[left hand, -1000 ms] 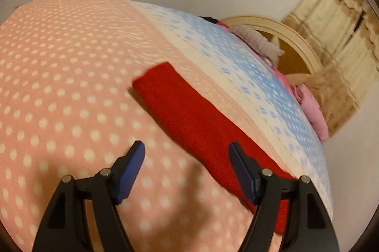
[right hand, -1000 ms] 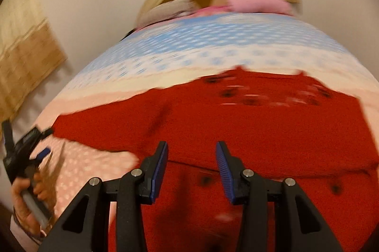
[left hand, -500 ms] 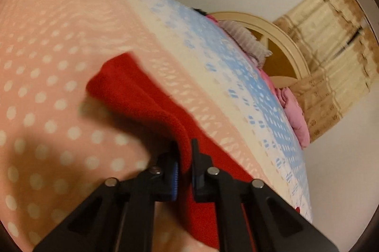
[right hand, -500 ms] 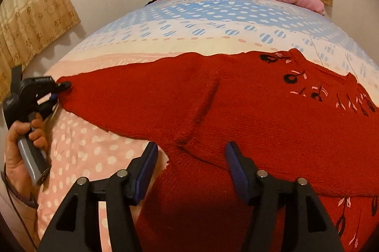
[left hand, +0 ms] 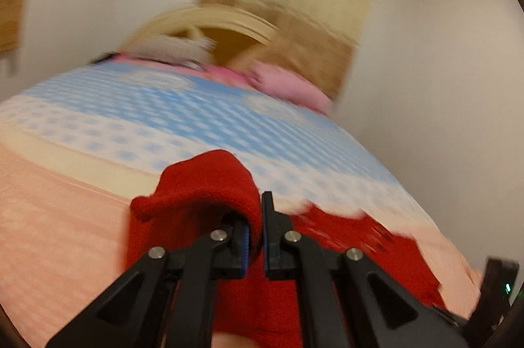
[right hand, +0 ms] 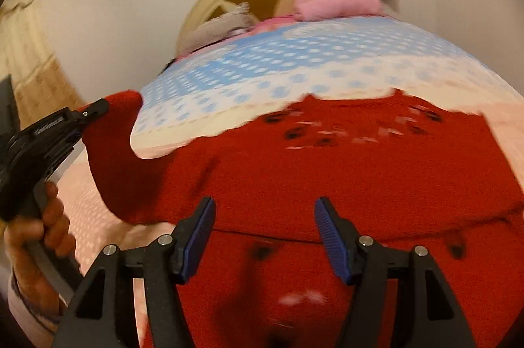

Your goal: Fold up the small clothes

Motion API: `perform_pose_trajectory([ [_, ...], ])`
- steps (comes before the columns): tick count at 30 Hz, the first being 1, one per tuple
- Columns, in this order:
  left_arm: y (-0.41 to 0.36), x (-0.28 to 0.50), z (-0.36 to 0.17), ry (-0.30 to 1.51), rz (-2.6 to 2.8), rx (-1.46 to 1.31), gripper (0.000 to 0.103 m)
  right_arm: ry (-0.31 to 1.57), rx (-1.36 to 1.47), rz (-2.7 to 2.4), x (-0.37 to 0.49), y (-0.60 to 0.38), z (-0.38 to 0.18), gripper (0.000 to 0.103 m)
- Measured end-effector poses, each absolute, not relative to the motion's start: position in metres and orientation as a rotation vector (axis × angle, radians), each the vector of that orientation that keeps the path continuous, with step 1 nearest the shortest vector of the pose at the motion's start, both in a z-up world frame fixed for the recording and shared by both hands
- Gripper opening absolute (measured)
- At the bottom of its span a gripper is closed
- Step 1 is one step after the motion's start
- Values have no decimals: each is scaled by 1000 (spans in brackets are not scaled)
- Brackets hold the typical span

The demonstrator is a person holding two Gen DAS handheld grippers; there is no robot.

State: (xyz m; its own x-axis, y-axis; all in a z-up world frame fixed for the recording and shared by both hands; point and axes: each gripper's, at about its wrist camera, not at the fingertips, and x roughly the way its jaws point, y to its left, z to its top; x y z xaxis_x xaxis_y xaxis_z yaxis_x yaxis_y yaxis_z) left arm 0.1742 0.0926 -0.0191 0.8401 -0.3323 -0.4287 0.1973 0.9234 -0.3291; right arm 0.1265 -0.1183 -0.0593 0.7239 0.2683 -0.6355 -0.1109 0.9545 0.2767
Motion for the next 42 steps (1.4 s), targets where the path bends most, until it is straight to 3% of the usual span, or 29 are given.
perform_pose_trajectory([
  [6, 4, 179, -60, 678, -391, -147, 5, 781, 336, 92, 122, -183, -73, 64],
  [13, 0, 180, -86, 860, -402, -157, 9, 835, 382, 71, 121, -201, -91, 64],
  [16, 22, 164, -77, 837, -395, -179, 36, 834, 375, 77, 120, -201, -89, 64],
  [18, 47, 147, -67, 783, -355, -185, 75, 825, 380, 82, 119, -200, -85, 64],
  [19, 53, 144, -67, 757, -344, -194, 79, 818, 380, 83, 118, -200, -82, 64],
  [25, 122, 106, -61, 689, -221, -263, 81, 771, 356, 139, 122, -185, -52, 64],
  [31, 147, 96, -82, 734, -150, -275, 81, 765, 94, 291, 145, -106, -36, 64],
  [35, 142, 93, -89, 764, -156, -257, 81, 775, -181, 291, 168, -47, -50, 64],
  [38, 138, 93, -91, 775, -173, -236, 81, 885, -292, 255, 196, -29, -79, 63],
  [39, 137, 93, -91, 776, -178, -233, 81, 934, -289, 245, 204, -31, -88, 58],
  [42, 134, 97, -94, 784, -197, -247, 81, 963, -154, 266, 211, -51, -80, 14],
])
